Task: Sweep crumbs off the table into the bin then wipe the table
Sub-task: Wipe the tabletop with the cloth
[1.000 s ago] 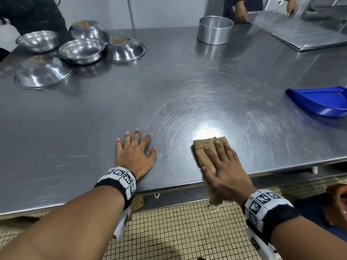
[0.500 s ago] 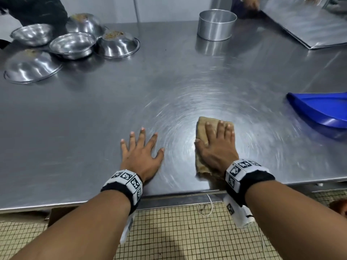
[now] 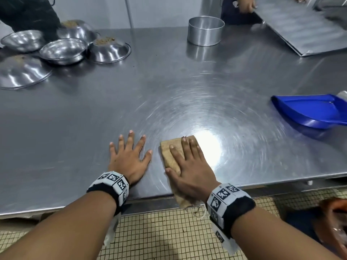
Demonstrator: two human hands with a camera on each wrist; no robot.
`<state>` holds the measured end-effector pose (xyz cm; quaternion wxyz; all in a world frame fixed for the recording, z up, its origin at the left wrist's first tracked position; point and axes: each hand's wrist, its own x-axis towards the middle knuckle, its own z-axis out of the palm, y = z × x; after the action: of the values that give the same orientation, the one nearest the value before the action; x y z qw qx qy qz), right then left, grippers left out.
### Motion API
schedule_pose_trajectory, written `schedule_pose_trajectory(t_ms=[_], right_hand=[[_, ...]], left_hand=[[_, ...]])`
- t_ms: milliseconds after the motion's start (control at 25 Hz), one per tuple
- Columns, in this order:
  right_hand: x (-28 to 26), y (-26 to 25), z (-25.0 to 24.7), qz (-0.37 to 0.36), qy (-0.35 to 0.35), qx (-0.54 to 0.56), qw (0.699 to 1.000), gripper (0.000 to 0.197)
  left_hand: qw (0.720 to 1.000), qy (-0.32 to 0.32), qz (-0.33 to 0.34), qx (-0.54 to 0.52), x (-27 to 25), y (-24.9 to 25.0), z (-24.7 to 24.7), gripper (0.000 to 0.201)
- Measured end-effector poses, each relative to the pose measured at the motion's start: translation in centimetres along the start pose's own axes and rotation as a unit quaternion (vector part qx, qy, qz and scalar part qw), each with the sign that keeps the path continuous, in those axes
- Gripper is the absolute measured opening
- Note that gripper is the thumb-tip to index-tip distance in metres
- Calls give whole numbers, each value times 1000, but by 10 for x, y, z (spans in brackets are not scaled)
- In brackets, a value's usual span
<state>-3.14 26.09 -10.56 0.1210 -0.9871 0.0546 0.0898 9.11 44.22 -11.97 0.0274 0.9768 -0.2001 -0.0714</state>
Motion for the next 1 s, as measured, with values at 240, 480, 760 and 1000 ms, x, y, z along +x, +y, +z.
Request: schedule_pose_trajectory(t_ms=[240,480,760,1000], right_hand=[[-48,54,-7,54,18,5,998,72],[-69,147,-27,183,35,15,982,73],[-11,213,-53,267,27,47,962,76],[22,209,-61,237,11,30,971,76]], left_hand=[[1000,-15,12,5,-6,13,-10,69],[999,-26,38,-27,6,82,-2,73],[999,-10,21,-24,12,88,4,72],[1000,11,21,-20,11,89,6,70]])
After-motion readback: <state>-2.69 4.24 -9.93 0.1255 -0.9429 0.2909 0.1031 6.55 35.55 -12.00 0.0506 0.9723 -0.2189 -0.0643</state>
